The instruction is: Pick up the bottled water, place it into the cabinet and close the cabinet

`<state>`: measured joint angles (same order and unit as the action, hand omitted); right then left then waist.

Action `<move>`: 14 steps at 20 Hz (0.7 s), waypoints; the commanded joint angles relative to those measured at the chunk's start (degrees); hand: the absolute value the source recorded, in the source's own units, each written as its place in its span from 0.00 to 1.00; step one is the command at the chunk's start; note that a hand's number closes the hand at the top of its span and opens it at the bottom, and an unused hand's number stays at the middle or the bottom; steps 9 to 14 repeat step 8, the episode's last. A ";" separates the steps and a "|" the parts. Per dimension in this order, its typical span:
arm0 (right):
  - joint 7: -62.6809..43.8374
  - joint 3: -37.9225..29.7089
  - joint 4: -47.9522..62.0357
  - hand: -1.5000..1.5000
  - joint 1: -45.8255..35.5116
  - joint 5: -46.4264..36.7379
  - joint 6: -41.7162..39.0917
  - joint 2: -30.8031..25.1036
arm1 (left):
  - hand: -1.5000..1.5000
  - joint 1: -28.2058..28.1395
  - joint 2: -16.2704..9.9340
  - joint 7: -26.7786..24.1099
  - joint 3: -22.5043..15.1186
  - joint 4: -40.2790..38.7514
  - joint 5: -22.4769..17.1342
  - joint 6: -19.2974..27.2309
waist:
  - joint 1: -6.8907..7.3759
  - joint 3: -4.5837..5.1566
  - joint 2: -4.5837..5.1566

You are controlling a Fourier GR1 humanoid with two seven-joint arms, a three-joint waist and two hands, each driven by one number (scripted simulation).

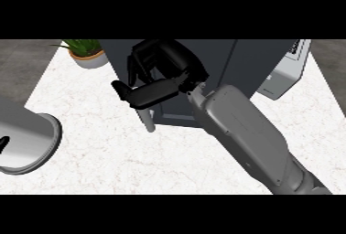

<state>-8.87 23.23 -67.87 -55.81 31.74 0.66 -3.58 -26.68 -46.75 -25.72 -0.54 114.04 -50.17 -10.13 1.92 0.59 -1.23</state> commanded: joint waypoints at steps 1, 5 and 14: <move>2.84 -7.08 7.57 0.00 -3.46 -3.52 3.97 -5.90 | 0.00 0.06 0.63 0.20 -0.56 1.22 1.01 0.05 | -0.32 -0.56 1.69; 3.08 -7.32 6.85 0.00 -4.05 -3.75 3.85 -6.08 | 0.00 1.95 1.15 1.77 -1.27 0.10 0.92 1.27 | -1.33 -0.56 1.69; 2.24 -7.19 7.88 0.00 -4.42 -3.48 3.73 -5.27 | 0.00 2.66 1.30 2.17 -1.16 0.34 0.72 0.99 | -1.21 -0.54 1.63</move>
